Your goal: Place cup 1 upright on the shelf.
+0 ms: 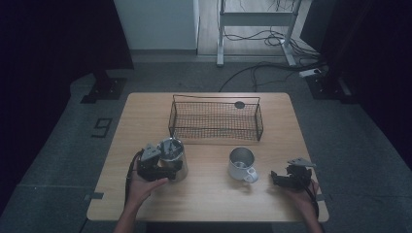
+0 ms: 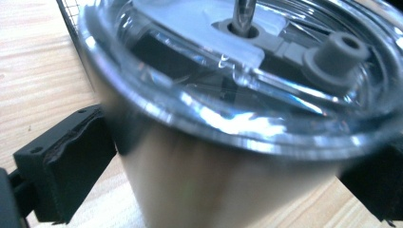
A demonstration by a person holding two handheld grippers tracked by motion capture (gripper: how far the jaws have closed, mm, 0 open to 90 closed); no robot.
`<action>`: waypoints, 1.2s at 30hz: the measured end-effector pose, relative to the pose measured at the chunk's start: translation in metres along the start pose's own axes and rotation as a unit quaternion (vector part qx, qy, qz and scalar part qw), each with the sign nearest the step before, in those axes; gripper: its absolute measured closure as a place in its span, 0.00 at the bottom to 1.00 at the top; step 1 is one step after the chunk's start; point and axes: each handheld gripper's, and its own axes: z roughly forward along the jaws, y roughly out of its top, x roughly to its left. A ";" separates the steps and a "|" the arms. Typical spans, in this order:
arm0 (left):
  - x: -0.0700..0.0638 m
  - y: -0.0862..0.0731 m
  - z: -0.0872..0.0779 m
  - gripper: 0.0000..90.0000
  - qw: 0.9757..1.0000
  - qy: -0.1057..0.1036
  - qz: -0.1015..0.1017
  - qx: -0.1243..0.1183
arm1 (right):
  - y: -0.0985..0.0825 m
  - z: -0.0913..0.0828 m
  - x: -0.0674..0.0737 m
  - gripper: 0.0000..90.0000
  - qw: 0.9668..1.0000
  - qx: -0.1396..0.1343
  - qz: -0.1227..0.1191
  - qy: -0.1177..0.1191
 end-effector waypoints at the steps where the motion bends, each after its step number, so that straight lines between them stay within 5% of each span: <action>1: 0.000 0.001 0.002 0.00 1.000 0.001 0.002 0.001 | 0.000 0.000 0.000 0.05 1.000 0.000 0.000 0.000; 19: -0.005 0.003 0.012 0.03 0.999 0.025 0.022 -0.006 | 0.000 -0.001 -0.001 0.06 1.000 -0.001 -0.001 0.001; 36: -0.006 0.005 0.012 0.04 0.999 0.046 0.009 -0.009 | 0.000 -0.001 -0.001 0.06 1.000 -0.001 -0.001 0.000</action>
